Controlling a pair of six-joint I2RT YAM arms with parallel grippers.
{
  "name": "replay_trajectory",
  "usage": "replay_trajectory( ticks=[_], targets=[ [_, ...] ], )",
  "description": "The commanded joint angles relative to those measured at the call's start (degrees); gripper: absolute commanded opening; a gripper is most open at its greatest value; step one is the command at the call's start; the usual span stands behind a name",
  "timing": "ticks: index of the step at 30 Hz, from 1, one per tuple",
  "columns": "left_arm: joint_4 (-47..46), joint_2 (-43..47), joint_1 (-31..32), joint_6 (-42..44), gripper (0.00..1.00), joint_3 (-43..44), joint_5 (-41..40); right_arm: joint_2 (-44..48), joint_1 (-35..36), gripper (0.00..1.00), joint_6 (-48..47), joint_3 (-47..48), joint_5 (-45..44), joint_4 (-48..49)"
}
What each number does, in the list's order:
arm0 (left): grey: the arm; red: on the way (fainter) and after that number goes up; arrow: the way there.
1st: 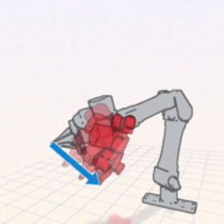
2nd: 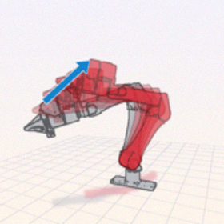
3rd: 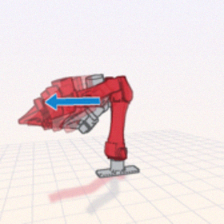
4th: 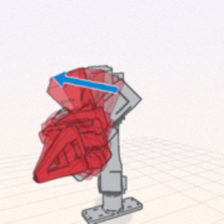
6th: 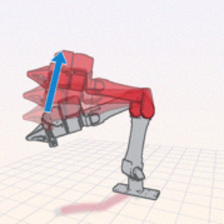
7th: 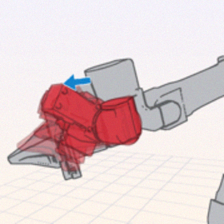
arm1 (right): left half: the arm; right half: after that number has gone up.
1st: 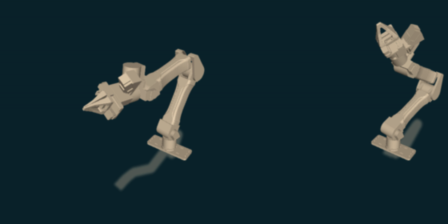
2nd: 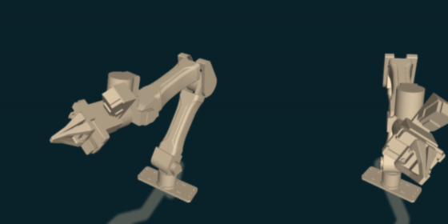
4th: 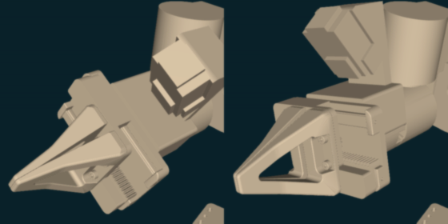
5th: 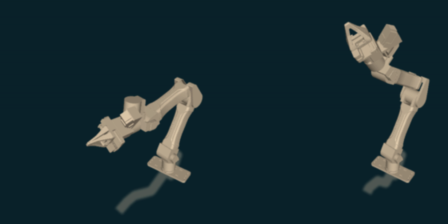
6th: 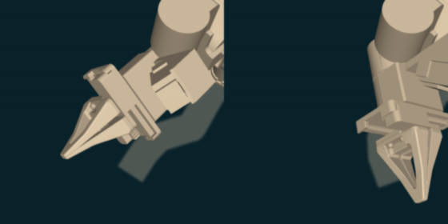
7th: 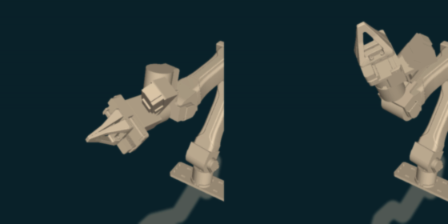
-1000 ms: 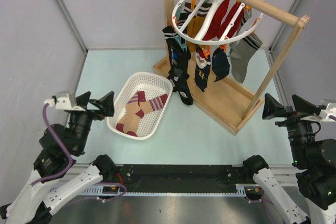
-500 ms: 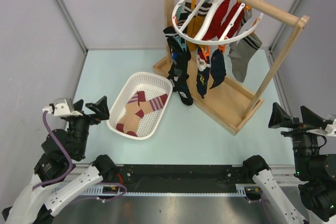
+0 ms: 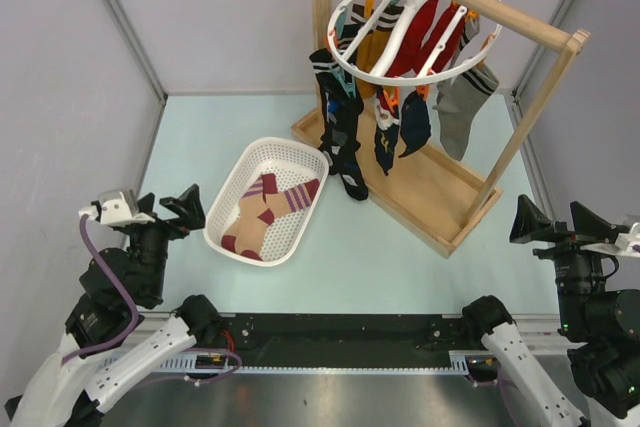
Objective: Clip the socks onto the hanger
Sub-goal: Reset both arms
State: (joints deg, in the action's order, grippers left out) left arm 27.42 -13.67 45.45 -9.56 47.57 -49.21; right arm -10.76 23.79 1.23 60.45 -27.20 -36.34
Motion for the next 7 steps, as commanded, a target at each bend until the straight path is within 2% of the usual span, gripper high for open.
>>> replay_trajectory(
  ticks=[1, 7],
  targets=[
    [-1.8, -0.5, -0.3, 0.3, 1.00, -0.5, -0.6, 0.0, 0.6, 1.00, -1.1, 0.1, -1.8, 1.2],
    [-2.7, -1.2, -0.3, 0.3, 1.00, -1.3, 0.4, 0.5, 1.6, 1.00, -1.1, 0.1, -2.6, 1.1]
  ],
)
